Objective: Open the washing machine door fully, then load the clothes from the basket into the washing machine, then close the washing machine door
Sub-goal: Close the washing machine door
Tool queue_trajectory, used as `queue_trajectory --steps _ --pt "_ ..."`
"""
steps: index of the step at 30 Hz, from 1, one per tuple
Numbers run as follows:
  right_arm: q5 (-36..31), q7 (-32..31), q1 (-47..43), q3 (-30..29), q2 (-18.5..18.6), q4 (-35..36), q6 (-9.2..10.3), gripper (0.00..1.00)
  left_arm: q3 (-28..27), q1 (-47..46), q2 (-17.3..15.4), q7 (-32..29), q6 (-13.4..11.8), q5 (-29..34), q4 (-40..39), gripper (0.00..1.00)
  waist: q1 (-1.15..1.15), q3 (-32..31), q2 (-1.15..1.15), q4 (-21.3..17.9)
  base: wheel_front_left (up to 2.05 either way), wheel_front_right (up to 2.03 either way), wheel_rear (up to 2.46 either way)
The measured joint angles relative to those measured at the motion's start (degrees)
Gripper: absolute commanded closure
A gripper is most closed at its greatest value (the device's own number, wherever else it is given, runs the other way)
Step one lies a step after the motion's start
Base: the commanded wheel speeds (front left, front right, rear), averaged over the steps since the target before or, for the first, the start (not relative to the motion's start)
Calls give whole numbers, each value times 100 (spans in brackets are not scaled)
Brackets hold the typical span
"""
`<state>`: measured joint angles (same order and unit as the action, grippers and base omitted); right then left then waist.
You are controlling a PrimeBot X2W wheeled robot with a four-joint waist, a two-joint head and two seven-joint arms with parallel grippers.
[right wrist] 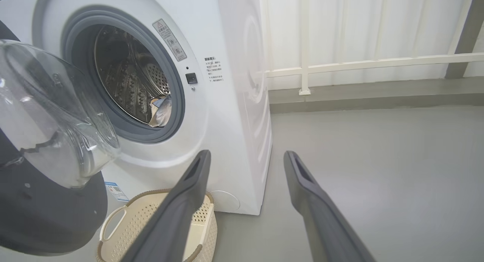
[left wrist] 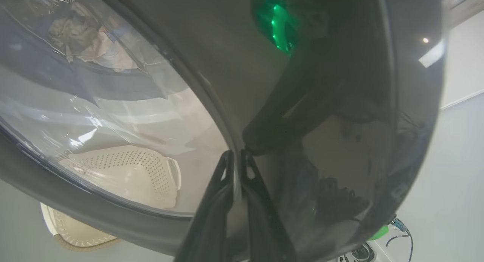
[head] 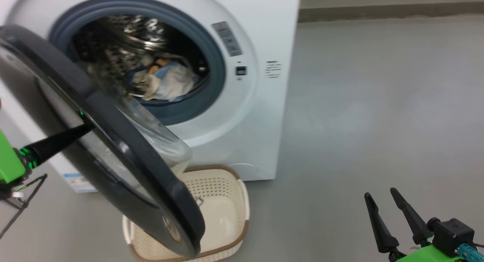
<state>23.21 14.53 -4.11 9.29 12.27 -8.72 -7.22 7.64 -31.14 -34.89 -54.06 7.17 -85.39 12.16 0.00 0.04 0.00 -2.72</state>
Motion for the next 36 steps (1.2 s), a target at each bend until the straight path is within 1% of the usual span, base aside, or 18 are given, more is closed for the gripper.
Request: queue_trajectory --steps 12,18,22,30,36 --pt "0 0 3 -24 -48 15 0 0 122 -218 32 900 1 309 488 100 0 157 0 -843 0 0 0" --pt "-1 0 3 -37 -88 21 0 0 283 -297 33 1072 1 337 622 100 0 200 0 -1000 0 0 0" --pt "-5 0 3 -60 -99 25 0 0 386 -299 31 1106 1 312 622 100 0 205 0 -962 0 0 0" --pt "-5 0 3 -55 -104 29 0 0 464 -243 -18 1304 2 165 582 100 0 179 0 -703 0 0 0" --pt "-7 0 3 -40 -101 31 0 0 481 287 -21 1529 2 42 469 100 0 151 0 -467 0 0 0"
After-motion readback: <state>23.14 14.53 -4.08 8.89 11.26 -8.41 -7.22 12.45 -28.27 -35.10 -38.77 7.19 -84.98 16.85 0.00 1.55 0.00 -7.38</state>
